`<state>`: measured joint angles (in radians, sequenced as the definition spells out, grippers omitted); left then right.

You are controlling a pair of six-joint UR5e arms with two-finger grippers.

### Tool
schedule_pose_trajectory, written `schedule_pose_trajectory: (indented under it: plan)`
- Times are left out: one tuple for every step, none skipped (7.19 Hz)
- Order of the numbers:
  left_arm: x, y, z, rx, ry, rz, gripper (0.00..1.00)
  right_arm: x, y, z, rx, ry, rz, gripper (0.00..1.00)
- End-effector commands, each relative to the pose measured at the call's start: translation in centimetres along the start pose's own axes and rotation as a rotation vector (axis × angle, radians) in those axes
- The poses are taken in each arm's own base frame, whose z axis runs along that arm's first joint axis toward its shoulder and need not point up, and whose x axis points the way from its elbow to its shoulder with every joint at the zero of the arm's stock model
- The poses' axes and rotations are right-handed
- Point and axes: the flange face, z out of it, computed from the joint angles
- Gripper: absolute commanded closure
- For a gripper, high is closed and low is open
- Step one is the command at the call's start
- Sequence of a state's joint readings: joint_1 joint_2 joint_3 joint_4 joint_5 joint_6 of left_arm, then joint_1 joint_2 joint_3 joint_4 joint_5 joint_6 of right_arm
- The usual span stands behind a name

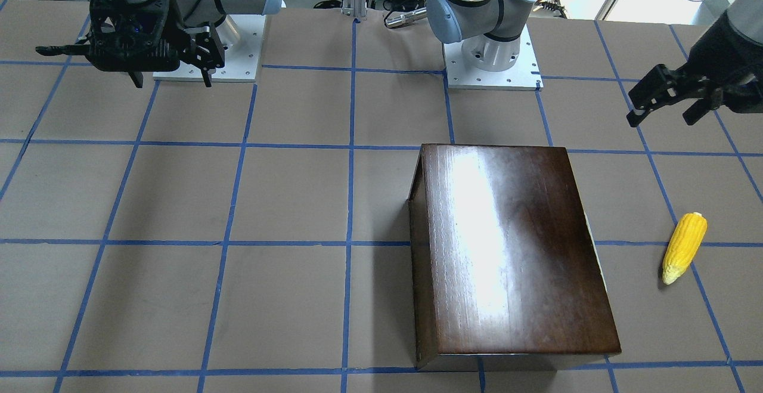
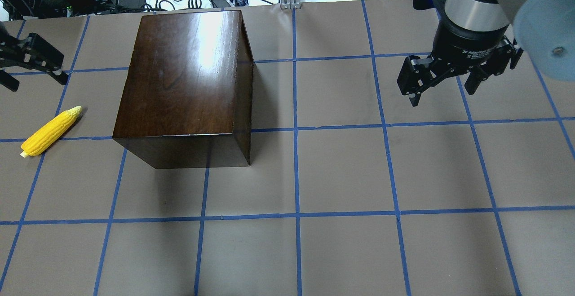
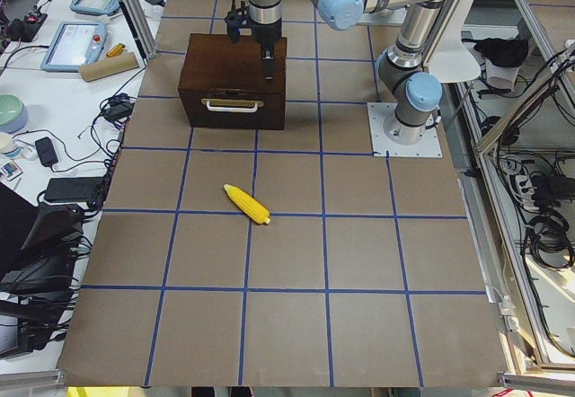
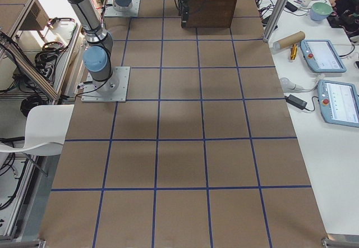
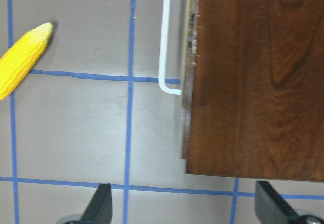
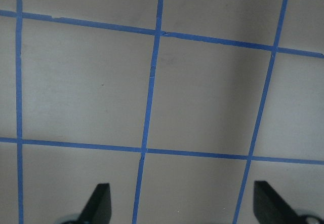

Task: Open drawer and put corn inside
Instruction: 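Move the left gripper off the cabinet top toward the drawer side, then lower the left gripper beside the cabinet toward the white drawer handle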

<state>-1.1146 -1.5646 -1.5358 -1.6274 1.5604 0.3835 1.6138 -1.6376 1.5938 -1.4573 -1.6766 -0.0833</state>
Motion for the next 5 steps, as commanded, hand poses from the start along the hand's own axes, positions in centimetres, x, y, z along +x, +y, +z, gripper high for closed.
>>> schedule_pose_trajectory:
  plan:
    - [-5.2,0.3,0.6,-0.01,0.004,0.036,0.0,0.0,0.0,0.0,0.001,0.0,0.0,0.0]
    - [-5.9,-0.3,2.3,-0.041,0.006,0.031,0.0,0.0,0.0,0.0,-0.001,0.0,0.0,0.0]
    - [-6.7,-1.8,5.1,-0.076,0.024,0.025,0.0,0.0,0.0,0.0,0.001,0.0,-0.001,0.0]
    - [-7.9,-3.9,8.3,-0.08,0.027,0.025,0.0,0.0,0.0,0.0,-0.001,0.0,-0.001,0.0]
    - [-8.9,-5.8,11.6,-0.076,0.026,0.022,0.0,0.0,0.0,0.0,0.001,0.0,0.0,0.0]
